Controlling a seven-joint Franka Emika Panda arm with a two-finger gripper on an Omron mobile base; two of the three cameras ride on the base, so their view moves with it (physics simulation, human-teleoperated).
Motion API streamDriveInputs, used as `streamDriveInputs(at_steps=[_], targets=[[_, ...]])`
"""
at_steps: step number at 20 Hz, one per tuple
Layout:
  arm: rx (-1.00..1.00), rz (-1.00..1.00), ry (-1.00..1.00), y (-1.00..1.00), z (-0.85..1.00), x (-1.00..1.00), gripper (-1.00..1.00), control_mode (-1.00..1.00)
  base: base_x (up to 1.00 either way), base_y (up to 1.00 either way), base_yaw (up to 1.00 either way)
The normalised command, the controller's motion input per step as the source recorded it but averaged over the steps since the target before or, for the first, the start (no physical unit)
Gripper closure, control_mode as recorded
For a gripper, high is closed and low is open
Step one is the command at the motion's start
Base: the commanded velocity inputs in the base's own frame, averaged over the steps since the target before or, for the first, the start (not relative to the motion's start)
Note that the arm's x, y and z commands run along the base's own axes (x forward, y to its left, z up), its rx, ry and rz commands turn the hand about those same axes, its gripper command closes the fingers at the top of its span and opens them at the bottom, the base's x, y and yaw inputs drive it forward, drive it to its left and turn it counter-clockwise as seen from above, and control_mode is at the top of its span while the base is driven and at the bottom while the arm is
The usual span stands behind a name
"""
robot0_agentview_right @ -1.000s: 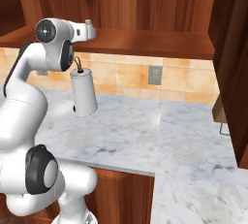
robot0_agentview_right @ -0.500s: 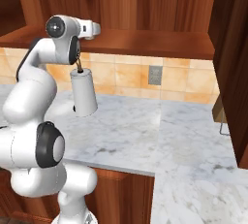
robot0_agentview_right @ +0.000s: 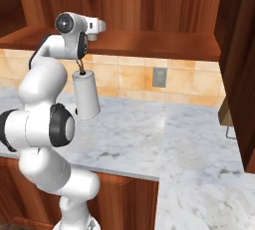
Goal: Retrieve the shaker from the cabinet and place it next the steak on a plate on the dining table.
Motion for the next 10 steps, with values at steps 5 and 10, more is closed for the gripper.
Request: streamDriveInputs(at_steps=[5, 10], targets=[[0.00, 0.00, 0.00, 0.01, -0.01, 0.49, -1.00, -1.00, 0.00, 0.00, 0.00], [0.01, 0.00, 0.00, 0.00, -0.20, 0.44, -1.00, -1.00, 0.00, 0.00, 0.00]])
